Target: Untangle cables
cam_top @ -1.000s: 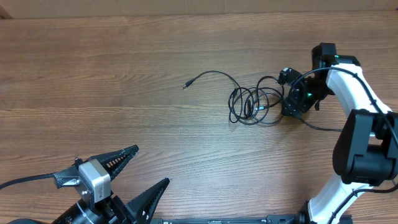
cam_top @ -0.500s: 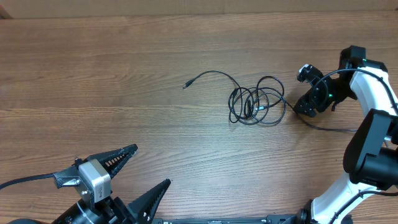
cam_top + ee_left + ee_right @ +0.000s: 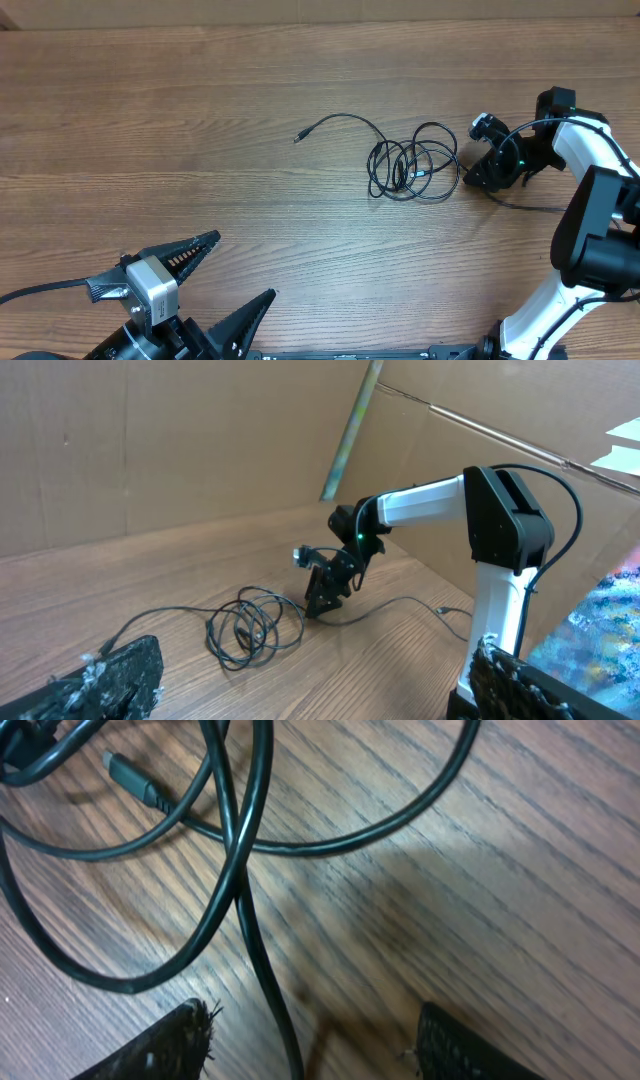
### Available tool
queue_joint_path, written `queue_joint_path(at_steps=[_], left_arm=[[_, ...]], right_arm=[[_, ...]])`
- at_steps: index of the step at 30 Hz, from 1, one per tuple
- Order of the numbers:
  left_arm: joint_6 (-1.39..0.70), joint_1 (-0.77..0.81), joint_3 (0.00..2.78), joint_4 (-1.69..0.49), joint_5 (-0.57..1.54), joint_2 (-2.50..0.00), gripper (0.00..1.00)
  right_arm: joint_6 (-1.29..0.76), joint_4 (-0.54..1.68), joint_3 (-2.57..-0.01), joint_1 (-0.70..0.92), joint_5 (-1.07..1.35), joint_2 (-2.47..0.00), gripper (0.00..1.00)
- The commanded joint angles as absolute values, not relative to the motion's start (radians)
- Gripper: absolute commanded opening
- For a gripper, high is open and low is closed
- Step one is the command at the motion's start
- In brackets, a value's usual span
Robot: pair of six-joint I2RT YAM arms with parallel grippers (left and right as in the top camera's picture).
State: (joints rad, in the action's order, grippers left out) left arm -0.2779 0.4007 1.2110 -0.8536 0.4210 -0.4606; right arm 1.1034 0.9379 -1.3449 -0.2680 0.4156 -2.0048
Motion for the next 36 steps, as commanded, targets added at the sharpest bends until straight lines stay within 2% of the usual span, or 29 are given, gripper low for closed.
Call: queue_joint_path(at_steps=[1,12,13,15,21,36], left_arm=[[-0.269,0.405,1.226,-0.849,0.407,-0.457,0.97],[-0.269,0.405,1.226,-0.841,0.407,-0.457,0.98],[-0.269,0.405,1.226,-0.841,0.407,-0.457,0.98],[-0.269,0.405,1.226,-0.841,0.407,-0.457,0.98],[-0.269,0.405,1.226,-0.842,0.407,-0.457,1.0],[-0.269,0.405,1.224,-0.859,0.377,-0.457,1.0]], right_arm=[[1.11,0.932,-1.341,-0.253,0.457,-2.008,0.64],[1.109,0.913,-1.308,-0.214,0.457,-2.009,0.53],[1.109,0.9,-1.295,-0.211,0.456,-2.009,0.49],[1.109,0.871,-1.267,-0.206,0.449,-2.009,0.04],[1.075,0.865,-1.302,-0.186,0.45,-2.0,0.04],[0.678,0.913,-1.72,-0.178,0.466,-1.737,0.04]])
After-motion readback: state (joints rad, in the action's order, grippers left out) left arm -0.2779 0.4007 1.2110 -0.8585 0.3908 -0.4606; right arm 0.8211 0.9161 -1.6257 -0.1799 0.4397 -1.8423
